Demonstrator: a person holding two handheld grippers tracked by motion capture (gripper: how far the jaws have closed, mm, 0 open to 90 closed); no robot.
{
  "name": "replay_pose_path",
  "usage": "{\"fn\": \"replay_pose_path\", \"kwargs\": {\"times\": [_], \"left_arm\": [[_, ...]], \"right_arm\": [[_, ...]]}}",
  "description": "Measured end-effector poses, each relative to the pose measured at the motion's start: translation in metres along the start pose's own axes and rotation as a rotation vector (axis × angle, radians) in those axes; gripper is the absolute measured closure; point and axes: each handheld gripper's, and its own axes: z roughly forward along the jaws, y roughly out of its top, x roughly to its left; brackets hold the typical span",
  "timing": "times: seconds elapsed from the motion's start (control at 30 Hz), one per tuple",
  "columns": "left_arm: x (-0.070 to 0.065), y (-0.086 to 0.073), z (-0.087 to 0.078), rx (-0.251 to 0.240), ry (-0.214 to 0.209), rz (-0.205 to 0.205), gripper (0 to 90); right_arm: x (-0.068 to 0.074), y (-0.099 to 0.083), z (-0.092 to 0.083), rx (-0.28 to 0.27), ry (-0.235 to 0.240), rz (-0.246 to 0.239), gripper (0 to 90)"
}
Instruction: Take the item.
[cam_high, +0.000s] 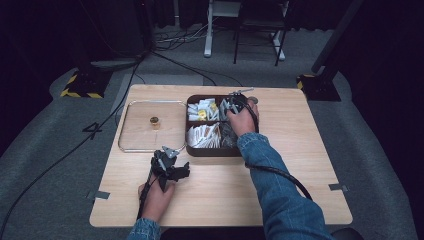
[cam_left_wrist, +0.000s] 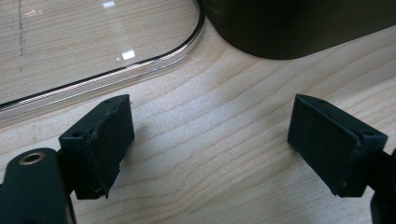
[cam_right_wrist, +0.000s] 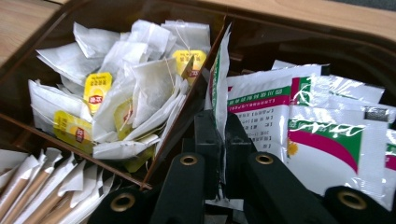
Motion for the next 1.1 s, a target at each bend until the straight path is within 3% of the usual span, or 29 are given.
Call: {"fn": "replay_pose_path", "kwargs": {"times": [0.27,0.4,0.73,0.93,1.1], "left_arm": [[0.000,0.000,0.000,0.002,-0.004,0.002,14.9],[0.001,0.000,0.000,0.002,-0.005,0.002,14.9],[0.001,0.000,0.000,0.002,-0.005,0.004,14.9],[0.001,0.000,0.000,-0.001,-0.005,0.003,14.9],[0.000,0.000,0.000,0.001,-0.008,0.000,14.9]], "right_arm": [[-0.004,0.009,-0.024,-0.054,0.023,-0.001,88.7],[-0.003,0.012,-0.041,-0.071,0.046,-0.044,88.6],[0.001,0.011,-0.095,-0.140,0.159,-0.078,88.6],[0.007,-0.006,-0.137,-0.160,0.259,-0.098,88.6],[0.010,-0.018,-0.157,-0.153,0.302,-0.109,88.6]]}}
